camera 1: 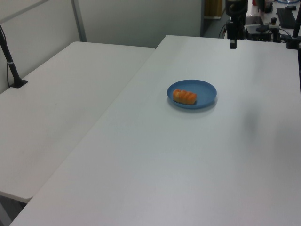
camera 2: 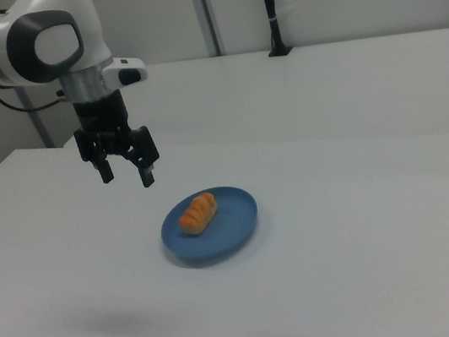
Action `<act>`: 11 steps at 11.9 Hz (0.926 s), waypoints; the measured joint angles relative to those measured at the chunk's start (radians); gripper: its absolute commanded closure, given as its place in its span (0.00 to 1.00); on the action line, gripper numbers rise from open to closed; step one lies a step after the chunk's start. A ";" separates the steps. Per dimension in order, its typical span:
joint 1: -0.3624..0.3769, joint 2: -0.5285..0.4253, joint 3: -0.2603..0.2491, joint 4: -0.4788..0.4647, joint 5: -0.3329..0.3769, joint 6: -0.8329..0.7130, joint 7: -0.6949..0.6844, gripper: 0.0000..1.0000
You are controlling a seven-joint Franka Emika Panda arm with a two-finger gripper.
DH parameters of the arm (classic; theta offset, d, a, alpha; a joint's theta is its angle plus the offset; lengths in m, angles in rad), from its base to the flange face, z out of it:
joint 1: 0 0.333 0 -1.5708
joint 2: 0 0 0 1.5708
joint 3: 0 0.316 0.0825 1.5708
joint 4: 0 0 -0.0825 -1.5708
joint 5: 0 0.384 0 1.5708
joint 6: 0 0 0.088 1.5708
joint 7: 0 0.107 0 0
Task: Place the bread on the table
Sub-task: 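Move the open gripper down over the orange bread roll on the plate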
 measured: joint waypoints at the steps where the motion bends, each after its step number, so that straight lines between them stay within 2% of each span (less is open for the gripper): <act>1: 0.000 0.000 0.000 0.000 0.000 0.000 0.000 0.00; 8: -0.018 0.019 -0.021 0.040 0.000 0.015 0.000 0.00; 9: -0.018 0.032 -0.030 0.059 0.012 0.024 0.000 0.00; 11: -0.017 0.090 -0.063 0.127 0.111 0.064 0.000 0.00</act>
